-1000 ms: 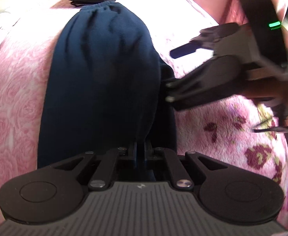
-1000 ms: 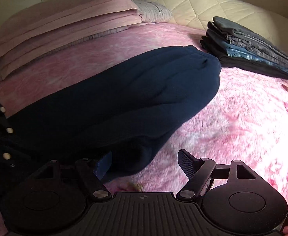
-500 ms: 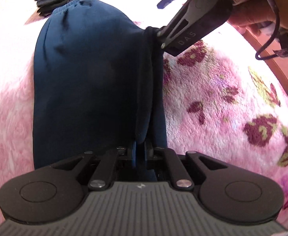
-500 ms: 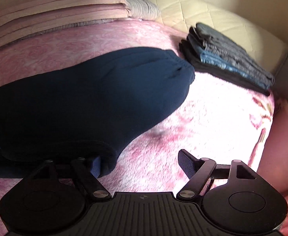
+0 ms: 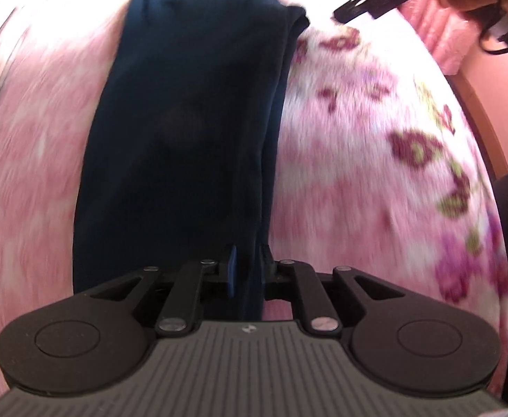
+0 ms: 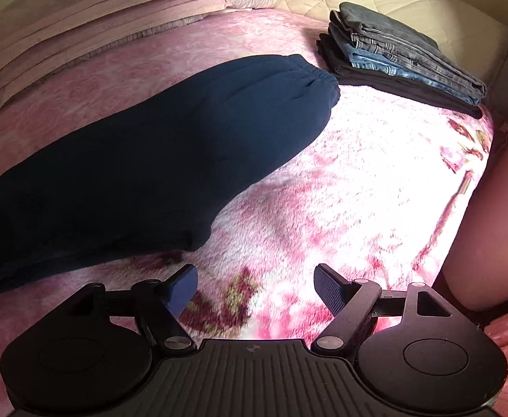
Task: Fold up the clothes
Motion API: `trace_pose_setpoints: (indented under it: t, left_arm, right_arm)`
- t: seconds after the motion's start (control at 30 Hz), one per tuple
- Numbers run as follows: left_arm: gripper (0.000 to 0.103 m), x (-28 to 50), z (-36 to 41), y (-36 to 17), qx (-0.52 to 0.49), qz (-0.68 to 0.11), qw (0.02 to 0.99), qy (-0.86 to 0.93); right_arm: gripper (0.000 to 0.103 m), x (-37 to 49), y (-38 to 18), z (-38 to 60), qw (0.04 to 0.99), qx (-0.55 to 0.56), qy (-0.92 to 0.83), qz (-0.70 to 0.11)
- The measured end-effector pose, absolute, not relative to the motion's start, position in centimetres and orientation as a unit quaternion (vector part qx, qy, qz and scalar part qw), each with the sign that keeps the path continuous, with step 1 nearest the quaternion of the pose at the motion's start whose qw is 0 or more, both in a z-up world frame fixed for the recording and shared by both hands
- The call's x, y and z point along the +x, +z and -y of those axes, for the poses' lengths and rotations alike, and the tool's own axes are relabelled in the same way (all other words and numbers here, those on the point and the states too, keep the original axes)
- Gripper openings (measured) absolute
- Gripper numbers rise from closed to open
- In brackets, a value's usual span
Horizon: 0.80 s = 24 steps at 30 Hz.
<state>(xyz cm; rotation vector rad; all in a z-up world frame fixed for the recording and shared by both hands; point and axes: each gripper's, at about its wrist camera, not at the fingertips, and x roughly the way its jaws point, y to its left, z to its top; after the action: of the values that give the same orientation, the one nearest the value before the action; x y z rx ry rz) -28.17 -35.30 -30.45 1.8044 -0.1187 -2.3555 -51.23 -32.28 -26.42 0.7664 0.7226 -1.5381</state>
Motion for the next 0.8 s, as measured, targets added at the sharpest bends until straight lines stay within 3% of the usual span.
trace_pose_setpoints:
  t: [0.2, 0.53, 0.8]
  left_arm:
    - [0.013, -21.4, 35.1, -30.6, 0.62, -0.03, 0.189, -0.761]
    - [0.026, -5.1, 33.9, -32.6, 0.63, -0.15, 0.339, -0.682]
    - [0.027, 6.7, 30.8, -30.8, 0.585, -0.167, 0.416, -0.676]
  right_arm:
    - [0.077, -46.5, -24.8, 31.8, 0.661, 0.297, -0.605, -0.33]
    - [0.077, -34.2, -25.1, 32.9, 0.767, 0.239, -0.476, -0.359]
    - [0.077, -18.3, -25.5, 27.6, 0.847, 0.143, -0.317, -0.402]
